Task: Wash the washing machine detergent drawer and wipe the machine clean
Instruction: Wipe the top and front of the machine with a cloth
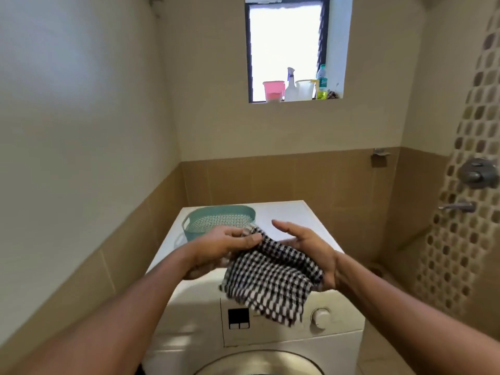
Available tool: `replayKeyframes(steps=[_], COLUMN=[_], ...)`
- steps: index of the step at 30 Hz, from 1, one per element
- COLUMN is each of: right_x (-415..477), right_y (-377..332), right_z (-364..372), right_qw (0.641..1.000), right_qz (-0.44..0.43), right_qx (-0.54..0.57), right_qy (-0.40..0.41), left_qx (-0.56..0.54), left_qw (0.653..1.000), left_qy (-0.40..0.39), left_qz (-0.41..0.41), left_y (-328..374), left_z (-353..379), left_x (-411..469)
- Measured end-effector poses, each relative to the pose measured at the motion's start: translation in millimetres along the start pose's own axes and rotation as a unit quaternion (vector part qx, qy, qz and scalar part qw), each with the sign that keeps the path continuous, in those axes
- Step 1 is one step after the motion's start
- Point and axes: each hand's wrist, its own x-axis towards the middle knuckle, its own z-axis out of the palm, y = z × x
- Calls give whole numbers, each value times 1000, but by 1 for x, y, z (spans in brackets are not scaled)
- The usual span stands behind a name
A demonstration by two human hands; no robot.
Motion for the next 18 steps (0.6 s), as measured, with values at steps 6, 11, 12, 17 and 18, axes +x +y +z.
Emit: replayKeyframes(steps=[6,11,12,17,18], right_x=[-51,-85,-84,-50,-38], right_y=[-52,-68,-69,-76,-79], right_z=[35,47,49,77,80], right_qw=[981,988,991,979,974], right_qz=[57,-2,-12,-29,-35], right_qx=[125,156,125,58,71], right_qy=[-137,-22,35,192,212], left_qx=[-93,-68,-71,-180,-224], left_qw=[995,988,985,956,947], left_qy=[29,135,153,204,196], left_qz=[-24,-38,-43,-108,-122], left_y=[73,112,117,114,111], left_z=[16,21,18,-4,-9], left_x=[-20,-35,-37,-32,-31])
